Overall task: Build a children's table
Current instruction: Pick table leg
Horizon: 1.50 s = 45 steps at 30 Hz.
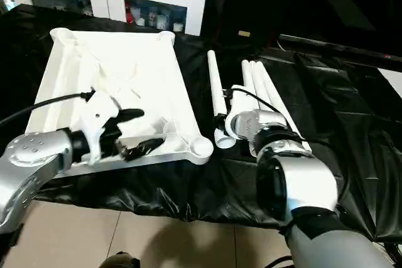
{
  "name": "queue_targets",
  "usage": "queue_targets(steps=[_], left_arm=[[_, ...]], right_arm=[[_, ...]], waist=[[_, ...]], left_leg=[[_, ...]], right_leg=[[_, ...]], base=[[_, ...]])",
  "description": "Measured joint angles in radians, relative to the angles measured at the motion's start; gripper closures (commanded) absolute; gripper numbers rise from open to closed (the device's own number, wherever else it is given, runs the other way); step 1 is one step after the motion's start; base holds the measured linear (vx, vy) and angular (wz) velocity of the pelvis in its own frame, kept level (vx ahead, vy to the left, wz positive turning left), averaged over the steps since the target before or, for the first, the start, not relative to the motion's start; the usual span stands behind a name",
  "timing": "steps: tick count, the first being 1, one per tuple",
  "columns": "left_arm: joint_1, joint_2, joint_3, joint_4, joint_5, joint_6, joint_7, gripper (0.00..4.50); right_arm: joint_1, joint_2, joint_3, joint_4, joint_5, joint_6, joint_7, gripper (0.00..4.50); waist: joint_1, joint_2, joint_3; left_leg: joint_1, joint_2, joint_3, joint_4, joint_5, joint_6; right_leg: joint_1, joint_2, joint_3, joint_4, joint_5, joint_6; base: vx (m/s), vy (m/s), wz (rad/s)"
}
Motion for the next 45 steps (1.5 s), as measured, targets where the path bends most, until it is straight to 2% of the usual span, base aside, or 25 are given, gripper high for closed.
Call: queue_targets(steps=[2, 6, 9, 10, 11, 16, 17, 19, 24, 30, 34, 40, 41, 45], left_arm=[[-0.023, -0.026, 0.001, 0.022, 0.002, -0.023, 0.017, 0.00], [-0.083, -0.121, 0.003, 0.111, 0.020, -0.086, 0.083, 0.00], [-0.114, -0.157, 0.004, 0.158, 0.021, -0.117, 0.107, 0.00], [-0.128, -0.176, 0.004, 0.182, 0.022, -0.130, 0.120, 0.00], [-0.146, -0.193, 0.008, 0.209, 0.023, -0.141, 0.129, 0.00], [-0.254, -0.308, 0.063, 0.343, 0.001, -0.142, 0.223, 0.00], [-0.267, -0.317, 0.070, 0.354, -0.008, -0.139, 0.232, 0.00], [-0.316, -0.375, 0.133, 0.419, -0.059, -0.127, 0.259, 0.00], [-0.438, -0.462, 0.253, 0.530, -0.206, -0.110, 0.279, 0.00], [-0.526, -0.538, 0.340, 0.597, -0.339, -0.083, 0.276, 0.00], [-0.550, -0.544, 0.348, 0.604, -0.363, -0.062, 0.256, 0.00], [-0.549, -0.547, 0.342, 0.618, -0.374, -0.052, 0.251, 0.00], [-0.549, -0.547, 0.342, 0.618, -0.376, -0.052, 0.249, 0.28], [-0.549, -0.546, 0.343, 0.618, -0.384, -0.043, 0.248, 0.41]], right_arm=[[0.000, -0.009, -0.013, 0.000, 0.011, -0.018, 0.036, 2.59], [0.001, -0.020, -0.060, -0.028, 0.069, -0.087, 0.142, 2.59], [0.009, -0.028, -0.077, -0.068, 0.093, -0.124, 0.200, 2.59], [0.020, -0.035, -0.088, -0.094, 0.111, -0.139, 0.236, 2.59], [0.034, -0.040, -0.093, -0.112, 0.123, -0.153, 0.273, 2.59], [0.135, -0.032, -0.096, -0.292, 0.209, -0.171, 0.545, 2.60], [0.144, -0.033, -0.094, -0.315, 0.221, -0.167, 0.574, 2.60], [0.221, -0.040, -0.085, -0.451, 0.273, -0.139, 0.697, 2.60], [0.365, -0.054, -0.021, -0.699, 0.371, -0.004, 0.879, 2.61], [0.451, -0.069, 0.044, -0.905, 0.443, 0.093, 0.971, 2.61], [0.497, -0.067, 0.056, -0.983, 0.469, 0.130, 0.975, 2.61], [0.515, -0.069, 0.066, -1.035, 0.486, 0.162, 0.954, 2.61], [0.516, -0.071, 0.066, -1.038, 0.494, 0.166, 0.951, 2.61], [0.517, -0.078, 0.068, -1.041, 0.503, 0.176, 0.943, 2.61]], waist=[[0.000, 0.003, 0.002], [0.002, 0.020, 0.009], [0.003, 0.028, 0.009], [0.002, 0.036, 0.009], [0.005, 0.038, 0.010], [0.006, 0.045, 0.014], [0.003, 0.046, 0.014], [0.010, 0.046, 0.014], [0.031, 0.047, 0.014], [0.054, 0.046, 0.014], [0.060, 0.047, 0.014], [0.059, 0.047, 0.014], [0.059, 0.047, 0.014], [0.058, 0.046, 0.014]], left_leg=[[0.000, 0.000, 0.000, 0.000, 0.000, -0.001], [-0.001, 0.000, 0.000, 0.000, 0.001, -0.001], [-0.001, 0.001, -0.001, 0.000, 0.001, -0.001], [-0.001, 0.001, 0.000, 0.000, 0.001, -0.001], [-0.002, 0.001, 0.000, 0.000, 0.001, -0.001], [-0.002, 0.001, 0.000, 0.000, 0.001, 0.001], [-0.002, 0.001, 0.000, 0.000, 0.002, 0.001], [-0.002, 0.001, 0.000, 0.000, 0.002, 0.003], [-0.002, 0.001, 0.000, 0.000, 0.003, 0.007], [-0.002, 0.001, 0.000, 0.001, 0.005, 0.010], [-0.002, 0.001, -0.001, 0.001, 0.005, 0.010], [-0.002, 0.001, -0.001, 0.001, 0.005, 0.010], [-0.002, 0.001, -0.001, 0.001, 0.005, 0.010], [-0.002, 0.001, -0.001, 0.001, 0.005, 0.010]], right_leg=[[0.000, 0.000, 0.000, 0.000, 0.000, 0.000], [0.000, 0.000, 0.000, -0.001, 0.003, 0.000], [0.000, 0.000, -0.001, -0.001, 0.003, 0.000], [0.000, 0.000, 0.000, -0.001, 0.003, 0.000], [0.000, 0.000, -0.001, -0.001, 0.003, 0.000], [0.000, 0.000, -0.001, -0.001, 0.003, -0.001], [0.000, 0.000, -0.001, -0.001, 0.003, -0.001], [0.000, 0.000, -0.002, -0.002, 0.003, -0.001], [0.000, 0.000, -0.002, -0.002, 0.004, -0.002], [0.001, 0.000, -0.002, -0.002, 0.004, -0.002], [0.001, 0.000, -0.002, -0.003, 0.004, -0.002], [0.001, 0.000, -0.002, -0.003, 0.005, -0.001], [0.001, 0.000, -0.002, -0.003, 0.005, -0.001], [0.001, 0.000, -0.002, -0.003, 0.005, -0.001]], base=[[0.000, 0.000, 0.00], [0.000, 0.000, 0.00], [0.000, 0.000, 0.00], [0.000, 0.000, 0.00], [0.000, 0.000, 0.00], [0.000, 0.000, 0.00], [0.000, 0.000, 0.00], [0.000, 0.000, 0.00], [0.000, 0.000, 0.00], [0.000, 0.000, 0.00], [0.000, 0.000, 0.00], [0.000, 0.000, 0.00], [0.000, 0.000, 0.00], [0.000, 0.000, 0.00]])
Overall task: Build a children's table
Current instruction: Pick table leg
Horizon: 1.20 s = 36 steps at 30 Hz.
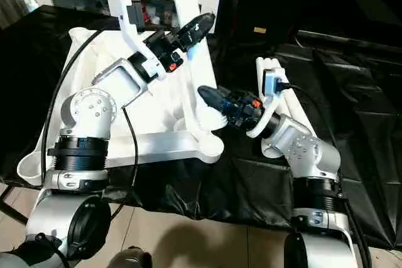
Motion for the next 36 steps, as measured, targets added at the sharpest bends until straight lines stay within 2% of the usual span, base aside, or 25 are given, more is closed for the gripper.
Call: queue_targets(steps=[3, 6, 8, 11, 12, 16, 19, 21, 24, 25, 27, 31, 36], left_arm=[[0.000, 0.006, 0.000, 0.000, 0.001, 0.002, 0.000, 0.79], [0.000, 0.009, 0.000, 0.000, 0.001, 0.002, -0.008, 0.87], [0.000, 0.010, 0.000, 0.000, 0.001, 0.002, -0.011, 1.18], [0.000, 0.010, 0.000, 0.000, -0.001, 0.002, -0.016, 1.23], [0.000, 0.011, 0.000, 0.000, -0.005, 0.002, -0.019, 1.51], [0.000, 0.016, -0.001, 0.000, -0.009, 0.002, -0.023, 1.63], [0.000, 0.019, -0.001, 0.000, -0.008, 0.001, -0.023, 2.07], [0.000, 0.019, -0.002, 0.000, -0.008, 0.001, -0.023, 2.12], [-0.001, 0.027, -0.013, 0.000, -0.005, 0.000, -0.023, 2.46], [-0.001, 0.029, -0.019, -0.001, -0.004, -0.002, -0.026, 2.47], [-0.001, 0.038, -0.036, -0.001, 0.009, -0.012, -0.036, 2.53], [-0.001, 0.062, -0.118, -0.018, 0.081, -0.039, -0.054, 2.56], [-0.001, 0.084, -0.163, -0.026, 0.131, -0.064, -0.065, 2.64]], right_arm=[[0.000, 0.000, 0.004, 0.000, 0.000, 0.011, -0.005, 2.61], [0.000, 0.000, 0.010, 0.000, 0.000, 0.012, -0.010, 2.61], [0.000, -0.002, 0.016, 0.000, 0.001, 0.012, -0.011, 2.61], [0.000, -0.005, 0.018, 0.000, 0.001, 0.012, -0.018, 2.61], [0.000, -0.007, 0.019, 0.000, 0.001, 0.012, -0.018, 2.61], [-0.001, -0.012, 0.019, 0.000, 0.001, 0.013, -0.025, 2.61], [-0.001, -0.013, 0.019, 0.000, 0.001, 0.013, -0.029, 2.61], [-0.001, -0.013, 0.021, 0.002, 0.001, 0.013, -0.034, 2.61], [-0.001, -0.017, 0.026, 0.002, -0.003, 0.007, -0.037, 2.61], [-0.001, -0.019, 0.031, 0.001, -0.004, 0.004, -0.037, 2.26], [-0.001, -0.023, 0.040, 0.001, -0.006, 0.001, -0.039, 1.91], [-0.015, -0.034, 0.059, 0.000, -0.026, 0.003, -0.060, 1.69], [-0.028, -0.068, 0.107, -0.048, -0.078, -0.026, -0.084, 1.18]], waist=[[0.000, 0.000, 0.000], [0.000, 0.000, 0.000], [0.000, 0.000, 0.000], [0.000, 0.000, 0.000], [0.000, 0.000, 0.000], [0.000, 0.000, 0.000], [0.000, 0.000, 0.000], [0.000, 0.000, 0.000], [0.000, 0.000, 0.000], [0.000, 0.000, 0.000], [0.000, 0.000, 0.000], [-0.001, 0.000, 0.000], [-0.003, 0.000, 0.000]], left_leg=[[0.000, 0.000, 0.000, 0.000, 0.000, 0.000], [0.000, 0.000, 0.000, 0.000, 0.000, 0.000], [0.000, 0.000, 0.000, 0.000, 0.000, 0.000], [-0.001, 0.000, 0.000, 0.000, 0.000, 0.000], [-0.001, 0.000, 0.000, 0.000, 0.000, 0.001], [-0.001, 0.000, 0.000, -0.001, 0.000, 0.001], [-0.001, 0.000, 0.000, -0.002, 0.000, 0.001], [-0.001, 0.000, 0.000, -0.002, 0.000, 0.001], [-0.001, 0.000, 0.000, -0.003, 0.000, 0.001], [-0.001, 0.000, 0.000, -0.003, 0.000, 0.001], [-0.001, 0.000, 0.000, -0.004, 0.000, 0.001], [-0.001, 0.000, 0.000, -0.004, 0.000, 0.001], [0.000, 0.000, 0.000, -0.006, 0.000, 0.000]], right_leg=[[0.000, 0.000, 0.000, 0.000, 0.000, 0.000], [0.000, 0.000, 0.000, -0.001, 0.000, 0.000], [0.000, 0.000, 0.000, -0.001, 0.000, 0.000], [0.000, 0.000, 0.000, -0.001, 0.000, 0.000], [0.000, 0.000, 0.000, -0.002, 0.000, 0.000], [0.000, 0.000, 0.000, -0.003, 0.000, 0.000], [0.000, 0.000, 0.000, -0.003, 0.000, 0.000], [0.000, 0.000, 0.000, -0.004, 0.000, 0.000], [0.000, 0.000, 0.000, -0.004, 0.000, 0.000], [0.000, 0.000, 0.000, -0.005, 0.000, 0.000], [0.000, 0.000, -0.001, -0.005, 0.000, 0.000], [0.000, 0.000, 0.000, -0.006, 0.000, 0.001], [0.000, 0.000, -0.001, -0.006, 0.000, 0.001]], base=[[0.000, 0.000, 0.00], [0.000, 0.000, 0.00], [0.000, 0.000, 0.00], [0.000, 0.000, 0.00], [0.000, 0.000, 0.00], [0.000, 0.000, 0.00], [0.000, 0.000, 0.00], [0.000, 0.000, 0.00], [0.000, 0.000, 0.00], [0.000, 0.000, 0.00], [0.000, 0.000, 0.00], [0.000, 0.000, 0.00], [0.000, 0.000, 0.00]])
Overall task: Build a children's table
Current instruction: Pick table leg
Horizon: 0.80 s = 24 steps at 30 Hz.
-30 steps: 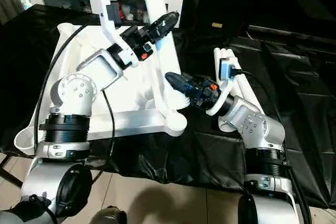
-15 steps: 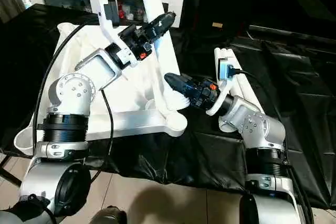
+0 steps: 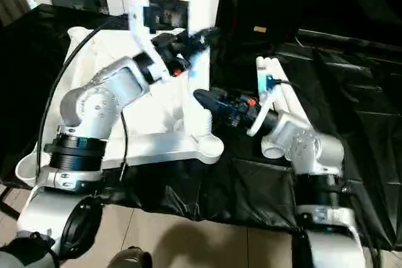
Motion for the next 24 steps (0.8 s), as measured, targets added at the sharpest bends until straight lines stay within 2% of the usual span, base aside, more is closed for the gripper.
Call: queue_targets(steps=[9, 12, 24], left_arm=[[0.000, 0.018, -0.040, -0.004, 0.044, -0.017, -0.004, 2.64], [0.001, 0.018, -0.049, -0.018, 0.050, -0.018, -0.011, 2.64], [0.012, 0.023, -0.080, -0.046, 0.057, -0.020, -0.044, 2.65]], right_arm=[[-0.036, -0.028, 0.109, -0.017, -0.099, -0.006, -0.049, 1.05], [-0.040, -0.027, 0.120, -0.004, -0.123, -0.010, -0.071, 1.05], [-0.068, -0.015, 0.141, 0.024, -0.141, -0.024, -0.097, 1.05]], waist=[[-0.001, 0.000, 0.000], [-0.001, 0.000, 0.000], [-0.003, 0.000, 0.000]], left_leg=[[0.000, 0.000, 0.000, 0.000, 0.000, 0.000], [0.000, 0.000, 0.000, 0.000, 0.000, 0.000], [0.000, 0.000, 0.000, 0.000, 0.000, 0.000]], right_leg=[[0.000, 0.000, 0.000, -0.001, 0.000, 0.000], [0.000, 0.000, 0.000, -0.001, 0.000, 0.000], [0.000, 0.000, 0.000, -0.001, 0.000, 0.000]], base=[[0.000, 0.000, 0.00], [0.000, 0.000, 0.00], [0.000, 0.000, 0.00]])
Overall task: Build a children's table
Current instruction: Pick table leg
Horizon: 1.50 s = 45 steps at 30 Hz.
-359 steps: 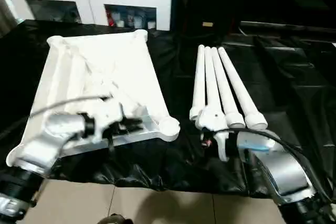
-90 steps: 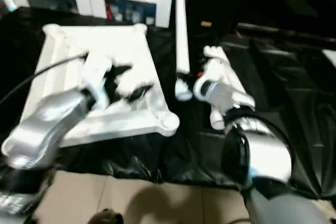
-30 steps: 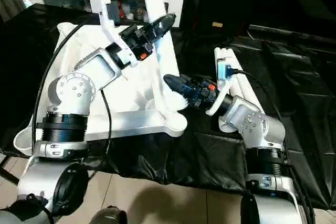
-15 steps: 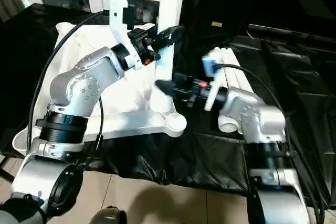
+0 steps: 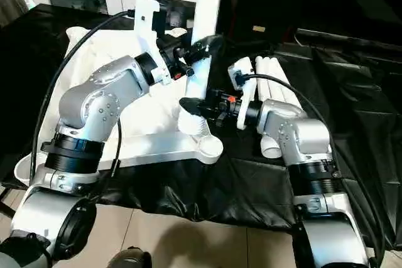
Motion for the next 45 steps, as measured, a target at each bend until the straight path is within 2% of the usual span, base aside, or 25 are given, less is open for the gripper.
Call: queue_targets(steps=[5, 7, 9, 10, 14, 15, 17, 22, 29, 30, 31, 37, 40, 45], left_arm=[[0.003, 0.000, -0.012, -0.012, 0.000, 0.002, -0.018, 2.65], [0.005, -0.001, -0.019, -0.019, -0.001, 0.005, -0.025, 2.65], [0.005, -0.001, -0.021, -0.019, -0.001, 0.005, -0.026, 2.65], [0.005, -0.001, -0.021, -0.019, -0.001, 0.006, -0.026, 2.65], [0.006, 0.001, -0.024, -0.020, -0.002, 0.006, -0.038, 2.65], [0.006, 0.002, -0.024, -0.020, -0.002, 0.006, -0.041, 2.65], [0.010, 0.003, -0.025, -0.026, -0.002, 0.008, -0.046, 2.65], [0.013, 0.004, -0.026, -0.032, -0.002, 0.012, -0.048, 2.65], [0.015, 0.008, -0.027, -0.040, -0.002, 0.021, -0.053, 2.65], [0.015, 0.008, -0.027, -0.040, -0.002, 0.022, -0.052, 2.09], [0.015, 0.008, -0.026, -0.040, -0.001, 0.024, -0.052, 1.95], [0.021, -0.011, -0.007, -0.046, -0.020, 0.006, -0.048, 1.54], [0.040, -0.048, 0.052, -0.088, -0.054, -0.053, -0.037, 1.51], [0.111, 0.010, 0.028, -0.177, -0.047, -0.085, -0.071, 1.51]], right_arm=[[0.000, -0.001, 0.010, 0.000, 0.000, 0.000, 0.017, 1.05], [0.000, -0.004, 0.024, -0.001, 0.000, 0.000, 0.030, 1.42], [0.000, -0.005, 0.035, -0.001, 0.000, 0.000, 0.042, 1.45], [0.000, -0.006, 0.039, -0.002, 0.000, 0.001, 0.044, 1.71], [0.001, -0.009, 0.046, -0.002, 0.000, 0.001, 0.057, 1.88], [0.001, -0.009, 0.046, -0.002, 0.000, 0.001, 0.062, 2.15], [0.001, -0.009, 0.047, -0.002, 0.000, 0.001, 0.065, 2.15], [0.001, -0.009, 0.048, -0.001, 0.000, 0.001, 0.070, 2.54], [0.001, -0.008, 0.052, -0.001, 0.000, 0.001, 0.074, 2.57], [0.001, -0.008, 0.052, -0.001, 0.000, 0.001, 0.074, 2.57], [0.001, -0.008, 0.052, -0.001, 0.000, 0.001, 0.073, 2.57], [0.006, 0.010, 0.043, 0.000, -0.001, -0.022, 0.032, 2.57], [0.025, 0.057, -0.002, 0.003, -0.002, -0.062, -0.043, 2.57], [0.035, 0.093, -0.053, 0.031, -0.013, -0.123, -0.164, 2.57]], waist=[[-0.001, 0.000, 0.000], [-0.001, 0.000, 0.000], [-0.001, 0.000, 0.000], [-0.001, 0.000, 0.000], [0.000, 0.000, 0.000], [0.000, 0.000, 0.000], [0.000, 0.000, 0.000], [0.000, 0.000, 0.000], [0.000, 0.000, 0.000], [0.000, 0.000, 0.000], [0.000, 0.000, 0.000], [0.000, 0.000, 0.000], [0.000, 0.000, 0.000], [-0.004, 0.000, 0.000]], left_leg=[[0.000, 0.000, 0.000, 0.000, 0.000, 0.000], [0.000, 0.000, 0.000, 0.000, 0.000, 0.000], [0.000, 0.000, 0.000, 0.000, 0.000, 0.000], [0.000, 0.000, 0.000, 0.000, 0.000, 0.000], [0.000, 0.000, 0.000, 0.000, 0.000, 0.000], [0.000, 0.000, 0.000, 0.000, 0.000, 0.000], [0.000, 0.000, 0.000, 0.000, 0.000, 0.000], [0.000, 0.000, 0.000, 0.000, 0.000, 0.000], [0.000, 0.000, 0.000, 0.000, 0.000, 0.000], [0.000, 0.000, 0.000, 0.000, 0.000, 0.000], [0.000, 0.000, 0.000, 0.000, 0.000, 0.000], [0.000, 0.000, 0.000, 0.000, 0.000, 0.000], [0.000, 0.000, 0.000, 0.000, 0.000, 0.000], [0.001, 0.000, 0.000, 0.000, 0.000, -0.001]], right_leg=[[0.000, 0.000, 0.000, 0.000, 0.000, 0.000], [0.000, 0.000, 0.000, 0.000, 0.000, 0.000], [0.000, 0.000, 0.000, 0.000, 0.000, 0.000], [0.000, 0.000, 0.000, 0.000, 0.000, 0.000], [0.000, 0.000, 0.000, 0.000, 0.000, 0.000], [0.000, 0.000, 0.000, 0.000, 0.000, 0.000], [0.000, 0.000, 0.000, 0.000, 0.000, 0.000], [0.000, 0.000, 0.000, 0.000, 0.000, 0.000], [0.000, 0.000, 0.000, 0.000, 0.000, 0.000], [0.000, 0.000, 0.000, 0.000, 0.000, 0.000], [0.000, 0.000, 0.000, 0.000, 0.000, 0.000], [0.000, 0.000, 0.000, 0.001, 0.000, 0.000], [0.000, 0.000, 0.000, 0.000, 0.000, 0.000], [0.000, 0.000, 0.000, 0.001, 0.000, 0.000]], base=[[0.000, 0.000, 0.00], [0.000, 0.000, 0.00], [0.000, 0.000, 0.00], [0.000, 0.000, 0.00], [0.000, 0.000, 0.00], [0.000, 0.000, 0.00], [0.000, 0.000, 0.00], [0.000, 0.000, 0.00], [0.000, 0.000, 0.00], [0.000, 0.000, 0.00], [0.000, 0.000, 0.00], [0.000, 0.000, 0.00], [0.000, 0.000, 0.00], [0.000, 0.000, 0.00]])
